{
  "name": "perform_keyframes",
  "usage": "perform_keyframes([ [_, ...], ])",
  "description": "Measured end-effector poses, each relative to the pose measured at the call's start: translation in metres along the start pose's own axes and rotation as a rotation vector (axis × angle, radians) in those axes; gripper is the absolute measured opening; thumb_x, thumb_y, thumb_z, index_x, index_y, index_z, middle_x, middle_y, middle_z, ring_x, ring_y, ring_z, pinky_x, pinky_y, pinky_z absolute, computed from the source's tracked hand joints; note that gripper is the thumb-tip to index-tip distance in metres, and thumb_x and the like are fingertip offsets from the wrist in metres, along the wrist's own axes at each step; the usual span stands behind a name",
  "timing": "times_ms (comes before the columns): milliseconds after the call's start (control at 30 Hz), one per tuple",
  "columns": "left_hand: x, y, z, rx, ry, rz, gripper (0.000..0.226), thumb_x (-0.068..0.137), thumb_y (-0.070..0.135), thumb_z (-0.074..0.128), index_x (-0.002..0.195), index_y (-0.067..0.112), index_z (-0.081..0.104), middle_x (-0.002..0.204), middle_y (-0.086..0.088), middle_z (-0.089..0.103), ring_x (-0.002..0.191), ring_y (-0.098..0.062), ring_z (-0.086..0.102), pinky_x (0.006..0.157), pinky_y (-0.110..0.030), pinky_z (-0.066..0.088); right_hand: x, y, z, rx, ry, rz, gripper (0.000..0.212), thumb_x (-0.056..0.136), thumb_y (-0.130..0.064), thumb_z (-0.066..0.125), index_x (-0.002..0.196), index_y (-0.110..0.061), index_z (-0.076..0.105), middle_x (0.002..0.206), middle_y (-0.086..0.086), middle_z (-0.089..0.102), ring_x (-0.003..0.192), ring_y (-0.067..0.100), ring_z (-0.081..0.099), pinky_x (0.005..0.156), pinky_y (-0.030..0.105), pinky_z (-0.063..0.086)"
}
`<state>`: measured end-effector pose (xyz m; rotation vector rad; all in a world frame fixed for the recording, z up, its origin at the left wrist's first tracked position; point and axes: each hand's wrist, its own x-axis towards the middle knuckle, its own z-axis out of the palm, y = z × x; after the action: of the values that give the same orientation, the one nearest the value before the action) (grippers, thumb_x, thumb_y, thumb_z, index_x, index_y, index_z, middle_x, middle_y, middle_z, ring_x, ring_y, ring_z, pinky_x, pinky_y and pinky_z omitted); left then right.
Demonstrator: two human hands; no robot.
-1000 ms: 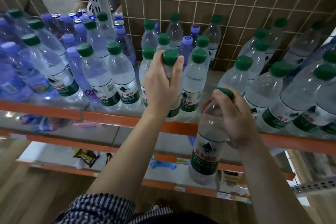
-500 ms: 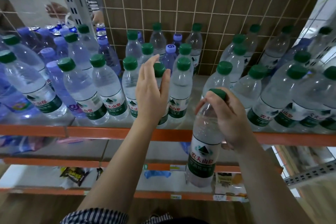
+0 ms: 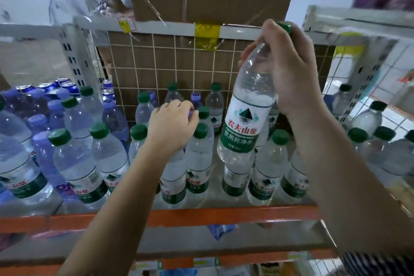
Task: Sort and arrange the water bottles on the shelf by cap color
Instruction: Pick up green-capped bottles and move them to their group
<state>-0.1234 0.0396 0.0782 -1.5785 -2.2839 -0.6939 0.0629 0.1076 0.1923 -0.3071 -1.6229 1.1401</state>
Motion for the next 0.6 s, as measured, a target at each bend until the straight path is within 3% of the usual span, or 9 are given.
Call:
perform_keyframes([
  [167,-0.001,-0.004,0.001,0.131,-0.087,0.050,0.043,0.095,0.036,0.017,0.108,0.020,0.055,0.092,0.005,0.053,0.080,-0.017,0.046,0.072,-0.032,0.030,0.030,0.010,0.003,0.056,0.168,0.010,0.020,0.098,-0.029,0.054,0.090,-0.011,0.054,0.080,0.015,0.065,0.072,0.028,0.063,0.071,0.040,0.054],
  [267,-0.005,-0.006,-0.002,0.066,-0.054,0.045,0.034,0.099,0.034,0.025,0.101,0.020,0.056,0.084,0.004,0.055,0.078,-0.023,0.055,0.070,-0.033,0.032,0.040,0.017,0.008,0.048,0.258,-0.019,0.022,0.097,-0.032,0.054,0.095,-0.010,0.055,0.085,0.017,0.067,0.078,0.034,0.066,0.074,0.040,0.056],
  [333,-0.007,-0.005,-0.003,0.042,-0.028,0.039,0.030,0.101,0.031,0.032,0.099,0.018,0.060,0.086,0.001,0.061,0.081,-0.026,0.059,0.071,-0.034,0.034,0.044,0.023,0.011,-0.009,0.277,-0.071,0.018,0.097,-0.032,0.054,0.095,-0.014,0.055,0.085,0.011,0.068,0.080,0.028,0.068,0.074,0.036,0.056],
  [467,-0.008,-0.004,-0.004,0.021,-0.034,0.048,0.031,0.102,0.031,0.034,0.104,0.017,0.062,0.090,-0.001,0.066,0.084,-0.026,0.061,0.077,-0.036,0.039,0.050,0.045,0.014,-0.237,0.145,-0.121,0.009,0.098,-0.034,0.053,0.094,-0.026,0.051,0.083,-0.003,0.063,0.075,0.013,0.063,0.068,0.025,0.052],
  [600,-0.008,-0.003,-0.003,0.008,-0.014,0.020,0.033,0.102,0.032,0.036,0.115,0.016,0.062,0.105,-0.004,0.069,0.094,-0.029,0.063,0.080,-0.035,0.037,0.054,0.079,0.007,-0.555,-0.133,0.089,0.024,0.096,-0.046,0.053,0.101,-0.023,0.055,0.089,-0.008,0.062,0.074,0.003,0.057,0.063,0.017,0.043],
])
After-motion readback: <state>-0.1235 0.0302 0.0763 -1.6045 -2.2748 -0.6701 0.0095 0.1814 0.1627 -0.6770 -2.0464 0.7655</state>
